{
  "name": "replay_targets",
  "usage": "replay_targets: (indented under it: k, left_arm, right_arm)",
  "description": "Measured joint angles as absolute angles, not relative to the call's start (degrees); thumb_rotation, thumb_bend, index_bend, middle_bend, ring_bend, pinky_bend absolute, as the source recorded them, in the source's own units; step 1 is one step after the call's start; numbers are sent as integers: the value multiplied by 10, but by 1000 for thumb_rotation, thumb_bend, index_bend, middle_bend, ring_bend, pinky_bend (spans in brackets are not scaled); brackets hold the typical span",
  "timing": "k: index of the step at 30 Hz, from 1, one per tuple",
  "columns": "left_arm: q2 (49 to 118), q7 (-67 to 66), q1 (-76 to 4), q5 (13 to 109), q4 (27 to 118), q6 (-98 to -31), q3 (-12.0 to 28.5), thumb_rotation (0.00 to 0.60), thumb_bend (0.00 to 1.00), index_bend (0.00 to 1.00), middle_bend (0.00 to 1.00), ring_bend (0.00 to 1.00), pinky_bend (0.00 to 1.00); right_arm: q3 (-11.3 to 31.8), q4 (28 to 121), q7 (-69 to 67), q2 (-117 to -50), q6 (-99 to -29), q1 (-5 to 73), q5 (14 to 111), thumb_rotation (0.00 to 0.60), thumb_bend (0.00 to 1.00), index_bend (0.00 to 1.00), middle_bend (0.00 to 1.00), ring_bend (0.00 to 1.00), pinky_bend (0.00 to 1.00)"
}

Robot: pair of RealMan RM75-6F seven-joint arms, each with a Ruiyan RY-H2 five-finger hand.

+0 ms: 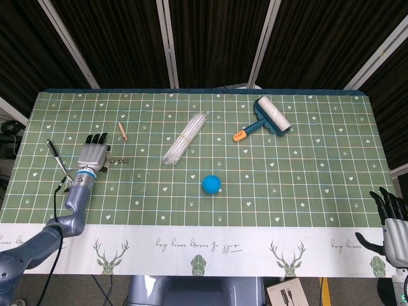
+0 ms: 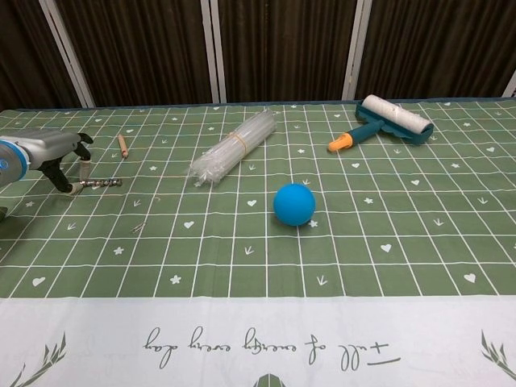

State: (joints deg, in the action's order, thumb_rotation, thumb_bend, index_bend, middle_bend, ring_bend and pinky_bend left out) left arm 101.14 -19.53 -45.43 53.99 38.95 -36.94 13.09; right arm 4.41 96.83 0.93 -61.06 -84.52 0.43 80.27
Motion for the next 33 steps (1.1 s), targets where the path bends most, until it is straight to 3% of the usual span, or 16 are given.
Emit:
replay_targets:
  k: [9,18,33]
  left_arm:
    - [1019,-201,-455,541,385,-371,131,600,344,522,0,0,0]
    - [1016,-203,-455,552,394,-393,132,600,411,572,0,0,0]
    - [915,-275,-460,616,527,-471,116,600,441,603,0,0,0]
  right_arm:
    - [45,968,9,-611,-846,4,803,600,99,73,0,0,41]
    - [46,967,8,-612,-848,4,802,600,99,74,0,0,41]
    - [46,968,4,-612,-851,3,806,600,98,73,0,0,41]
